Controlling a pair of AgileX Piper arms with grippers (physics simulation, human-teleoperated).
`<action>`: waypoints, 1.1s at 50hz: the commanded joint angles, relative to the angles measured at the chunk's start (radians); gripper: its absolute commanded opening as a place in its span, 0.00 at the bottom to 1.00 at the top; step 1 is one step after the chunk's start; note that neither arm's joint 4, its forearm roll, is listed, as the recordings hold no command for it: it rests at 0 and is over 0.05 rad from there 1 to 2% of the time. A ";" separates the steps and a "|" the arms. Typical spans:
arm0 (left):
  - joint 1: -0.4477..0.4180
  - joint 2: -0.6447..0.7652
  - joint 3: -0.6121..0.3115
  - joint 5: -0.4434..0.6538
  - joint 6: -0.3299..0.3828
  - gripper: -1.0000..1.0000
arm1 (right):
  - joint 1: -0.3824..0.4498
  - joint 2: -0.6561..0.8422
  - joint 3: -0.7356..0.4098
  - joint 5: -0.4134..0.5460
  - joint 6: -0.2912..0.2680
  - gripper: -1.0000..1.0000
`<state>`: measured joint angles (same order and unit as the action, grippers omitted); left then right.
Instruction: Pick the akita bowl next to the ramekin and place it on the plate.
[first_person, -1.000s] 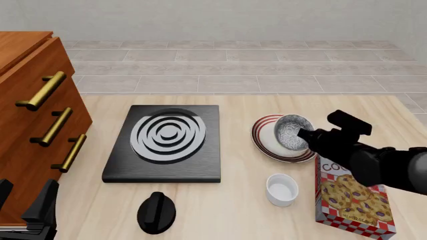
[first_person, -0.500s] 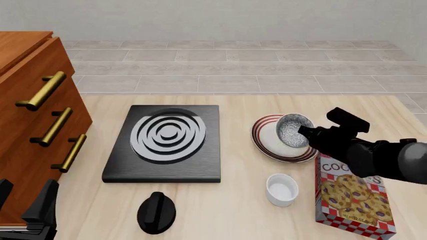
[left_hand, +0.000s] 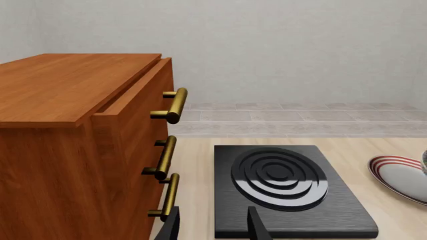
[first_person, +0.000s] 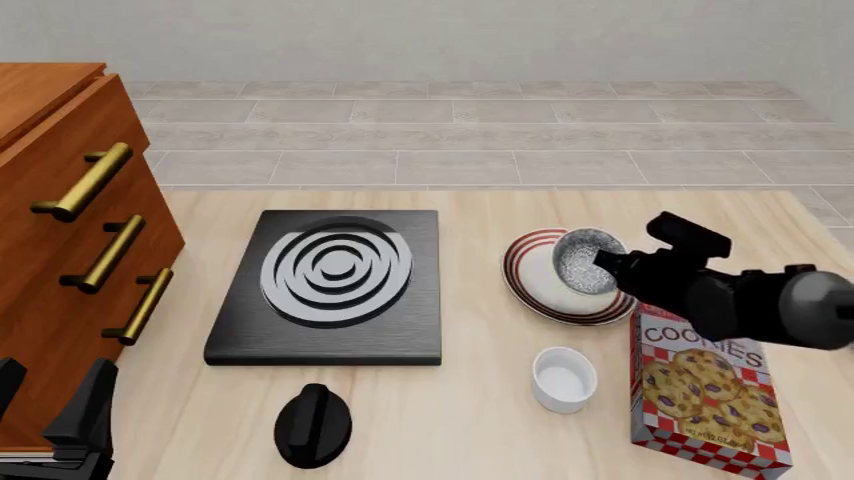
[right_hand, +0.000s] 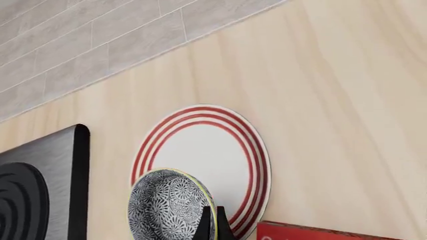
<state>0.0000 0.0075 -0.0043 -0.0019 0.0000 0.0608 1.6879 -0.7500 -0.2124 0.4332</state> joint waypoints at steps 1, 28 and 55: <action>0.000 0.000 0.000 0.000 0.000 1.00 | -0.006 0.022 -0.025 0.004 -0.020 0.00; 0.000 0.000 0.000 0.000 0.000 1.00 | -0.004 0.076 -0.034 -0.020 -0.035 0.00; 0.000 0.000 0.000 0.000 0.000 1.00 | -0.002 0.140 -0.058 -0.046 -0.040 0.00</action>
<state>0.0000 0.0075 -0.0043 -0.0019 0.0000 0.0578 1.8103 -0.7949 -0.2493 0.3909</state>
